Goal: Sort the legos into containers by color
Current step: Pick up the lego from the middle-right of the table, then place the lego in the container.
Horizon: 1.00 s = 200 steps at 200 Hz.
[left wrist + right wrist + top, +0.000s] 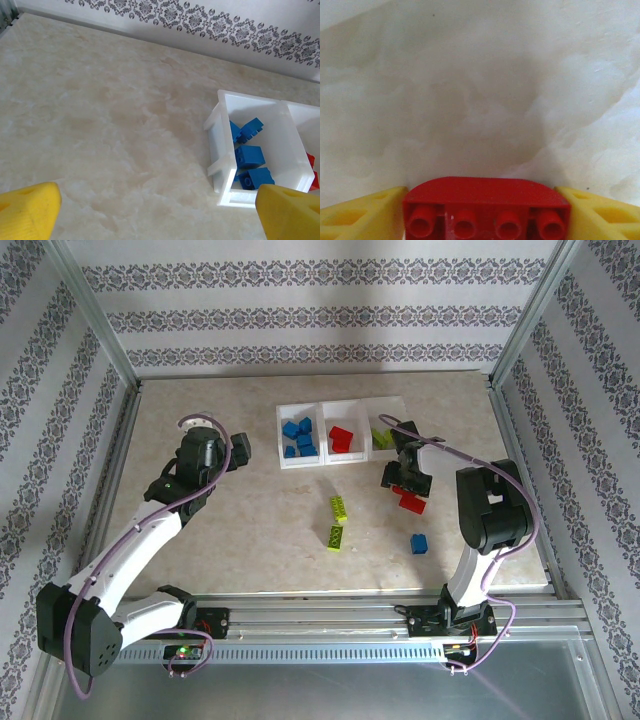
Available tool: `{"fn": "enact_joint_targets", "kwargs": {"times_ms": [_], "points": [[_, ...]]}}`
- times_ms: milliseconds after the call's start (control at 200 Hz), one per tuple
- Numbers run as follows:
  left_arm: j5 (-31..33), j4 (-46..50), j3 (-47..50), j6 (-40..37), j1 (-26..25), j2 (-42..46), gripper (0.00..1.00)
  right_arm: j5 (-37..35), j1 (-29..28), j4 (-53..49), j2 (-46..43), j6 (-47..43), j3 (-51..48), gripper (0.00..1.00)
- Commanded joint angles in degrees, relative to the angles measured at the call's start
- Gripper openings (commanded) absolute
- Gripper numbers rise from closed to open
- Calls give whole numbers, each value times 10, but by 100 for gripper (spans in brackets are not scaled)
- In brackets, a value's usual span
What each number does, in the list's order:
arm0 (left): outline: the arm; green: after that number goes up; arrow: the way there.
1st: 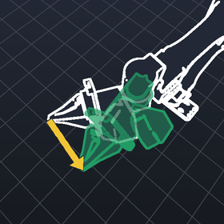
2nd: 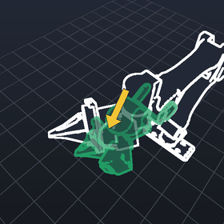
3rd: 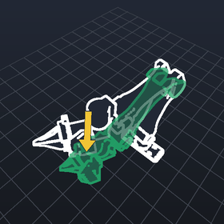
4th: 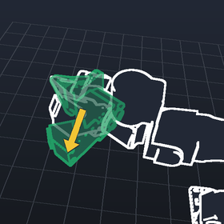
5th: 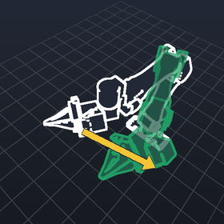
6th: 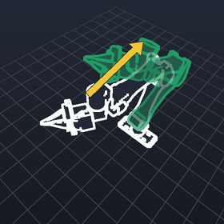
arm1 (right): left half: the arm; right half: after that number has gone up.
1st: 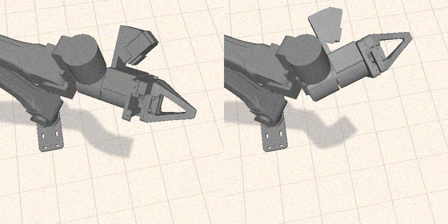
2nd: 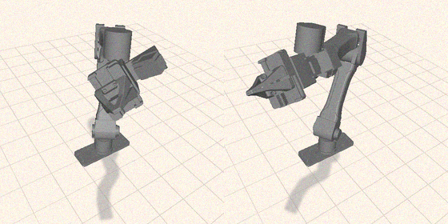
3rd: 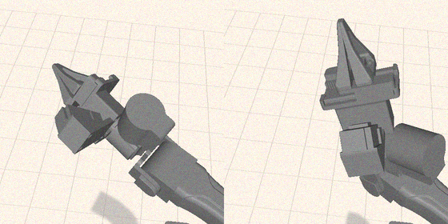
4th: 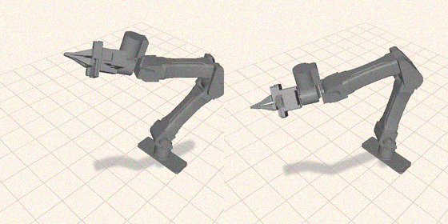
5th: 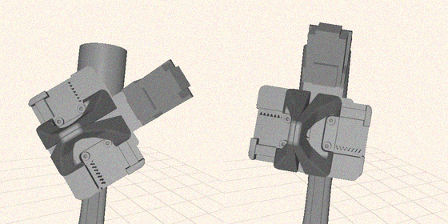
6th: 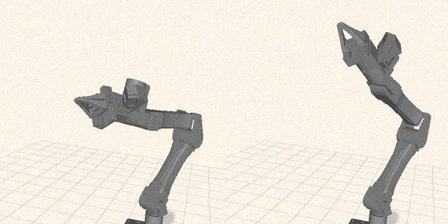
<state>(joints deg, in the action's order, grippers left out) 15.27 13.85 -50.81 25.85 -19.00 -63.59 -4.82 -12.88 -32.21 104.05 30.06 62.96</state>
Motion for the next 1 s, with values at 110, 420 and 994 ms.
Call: {"fn": "enact_joint_targets", "kwargs": {"times_ms": [110, 420, 994], "points": [[-3, -22, 1, 7, 9, 11, 100, 1, -1, -22, 11, -9, 11, 64], [-3, -23, 2, 2, 12, 10, 100, -24, -36, -18, -8, -7, 31, 59], [-9, -33, 19, 8, 12, 17, 100, -93, -141, 5, 17, -65, 210, 56]]}}
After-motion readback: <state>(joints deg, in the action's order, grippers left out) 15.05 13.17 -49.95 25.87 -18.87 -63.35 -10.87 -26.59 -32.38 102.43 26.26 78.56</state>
